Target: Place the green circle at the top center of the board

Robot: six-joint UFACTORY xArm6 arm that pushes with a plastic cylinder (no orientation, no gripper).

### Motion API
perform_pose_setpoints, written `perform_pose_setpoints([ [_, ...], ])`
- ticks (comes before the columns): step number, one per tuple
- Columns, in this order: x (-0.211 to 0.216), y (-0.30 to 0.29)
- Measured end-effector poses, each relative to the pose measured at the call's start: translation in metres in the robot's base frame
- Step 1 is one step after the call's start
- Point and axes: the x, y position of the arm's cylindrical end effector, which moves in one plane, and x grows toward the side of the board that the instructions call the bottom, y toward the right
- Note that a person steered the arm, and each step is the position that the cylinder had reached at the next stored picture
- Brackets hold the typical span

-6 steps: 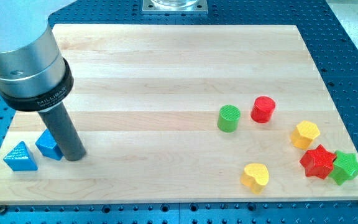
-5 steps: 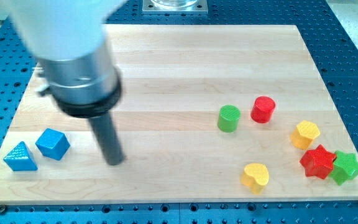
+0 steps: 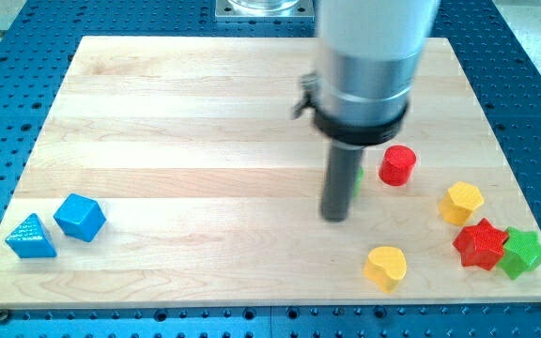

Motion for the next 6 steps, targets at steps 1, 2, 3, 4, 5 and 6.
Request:
perform_pose_setpoints([
  [1, -0.022, 0.044],
  [2, -0.098, -0.006],
  [3, -0.066, 0.008],
  [4, -0.042, 0.070],
  [5, -0.017, 0.066],
  [6, -0.017, 0.005],
])
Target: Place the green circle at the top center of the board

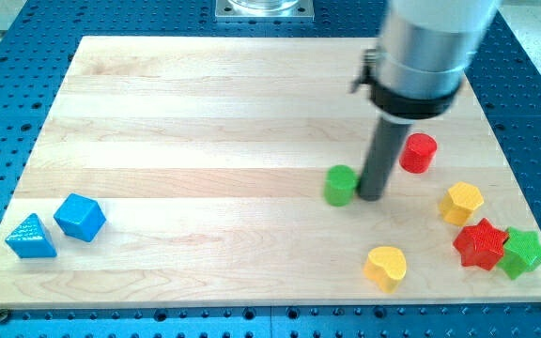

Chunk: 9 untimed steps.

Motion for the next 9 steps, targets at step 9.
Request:
perform_pose_setpoints([
  [9, -0.139, -0.058],
])
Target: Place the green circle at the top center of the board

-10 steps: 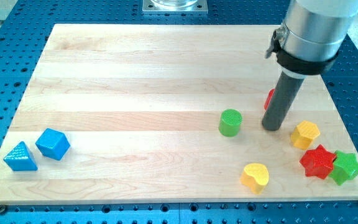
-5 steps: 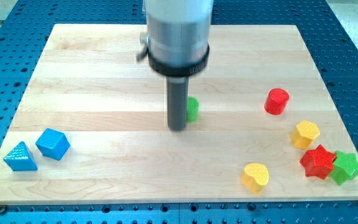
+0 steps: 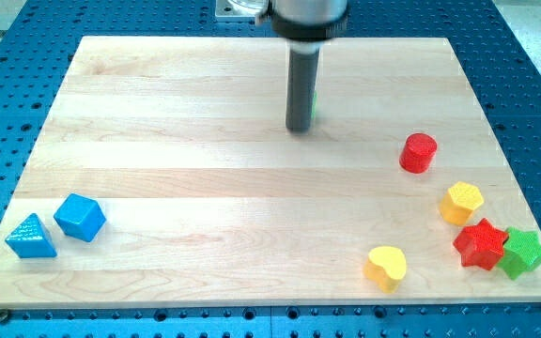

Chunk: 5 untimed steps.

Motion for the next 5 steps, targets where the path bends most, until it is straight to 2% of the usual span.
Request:
perform_pose_setpoints([
  [1, 0.034, -0.013],
  [3, -0.070, 0.007],
  [4, -0.063, -0.004],
  [5, -0.090, 0.048],
])
